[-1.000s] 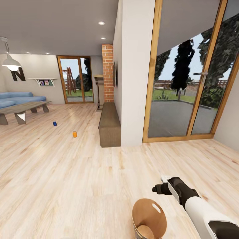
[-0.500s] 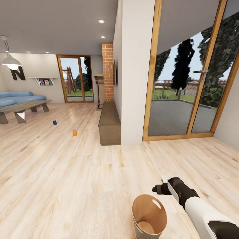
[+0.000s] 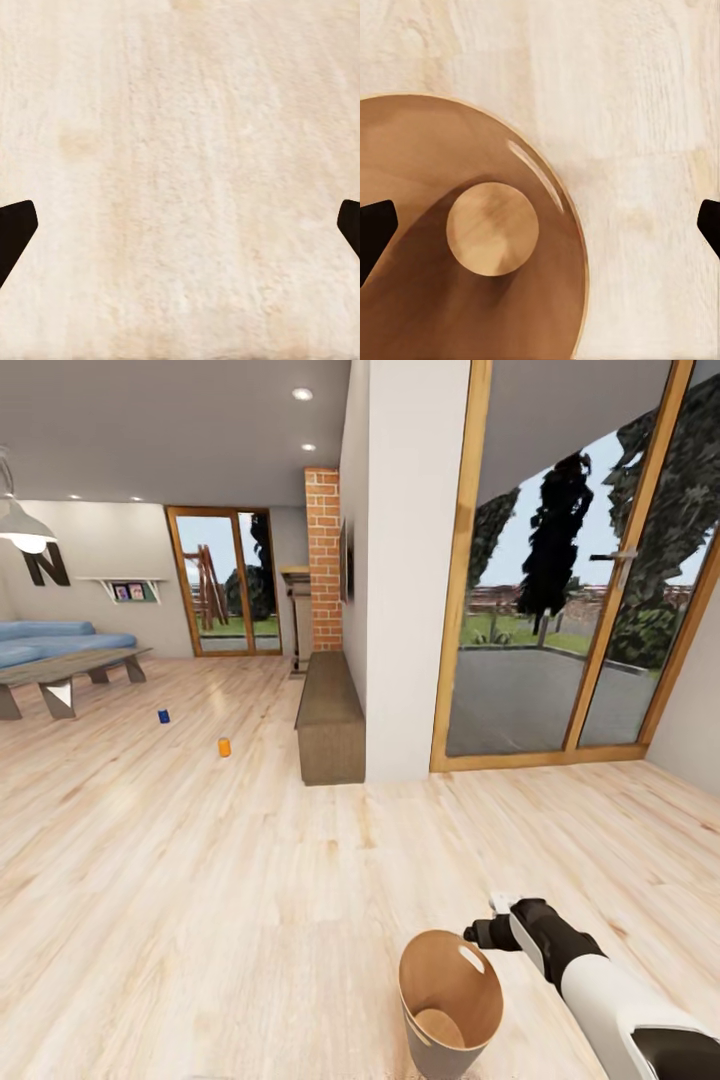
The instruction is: Put the three can of soda from the living room inside the tash can in the kitchen.
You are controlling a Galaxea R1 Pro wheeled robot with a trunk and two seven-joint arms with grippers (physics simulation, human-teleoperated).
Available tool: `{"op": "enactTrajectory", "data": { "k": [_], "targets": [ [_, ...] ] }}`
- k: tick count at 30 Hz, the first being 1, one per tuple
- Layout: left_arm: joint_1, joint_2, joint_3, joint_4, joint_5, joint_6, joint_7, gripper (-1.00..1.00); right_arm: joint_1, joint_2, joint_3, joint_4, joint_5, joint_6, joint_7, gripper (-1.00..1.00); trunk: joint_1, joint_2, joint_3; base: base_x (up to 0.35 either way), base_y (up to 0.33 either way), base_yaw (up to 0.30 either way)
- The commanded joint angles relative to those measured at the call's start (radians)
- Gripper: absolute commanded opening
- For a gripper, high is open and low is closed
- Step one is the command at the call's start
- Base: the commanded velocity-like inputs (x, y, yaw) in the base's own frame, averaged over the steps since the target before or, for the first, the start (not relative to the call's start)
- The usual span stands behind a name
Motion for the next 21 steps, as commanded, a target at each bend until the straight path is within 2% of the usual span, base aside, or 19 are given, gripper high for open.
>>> {"op": "enactTrajectory", "data": {
  "k": [1, 8, 21],
  "targets": [
    [0.000, 0.000, 0.000, 0.000, 0.000, 0.000, 0.000, 1.00, 0.000, -0.003, 0.000, 0.002, -0.001, -0.018, 0.000, 1.00, 0.000, 0.000, -0.004, 0.000, 0.000, 0.000],
    [0.000, -0.001, -0.001, 0.000, 0.000, 0.000, 0.000, 1.00, 0.001, -0.006, 0.000, 0.014, -0.002, -0.055, 0.000, 1.00, 0.004, -0.002, -0.031, 0.000, 0.000, 0.000],
    [0.000, -0.001, -0.001, -0.001, 0.001, 0.000, -0.001, 1.00, 0.001, -0.001, 0.004, 0.016, 0.000, -0.064, 0.000, 1.00, 0.009, -0.005, -0.081, 0.000, 0.000, 0.000]
  ]
}}
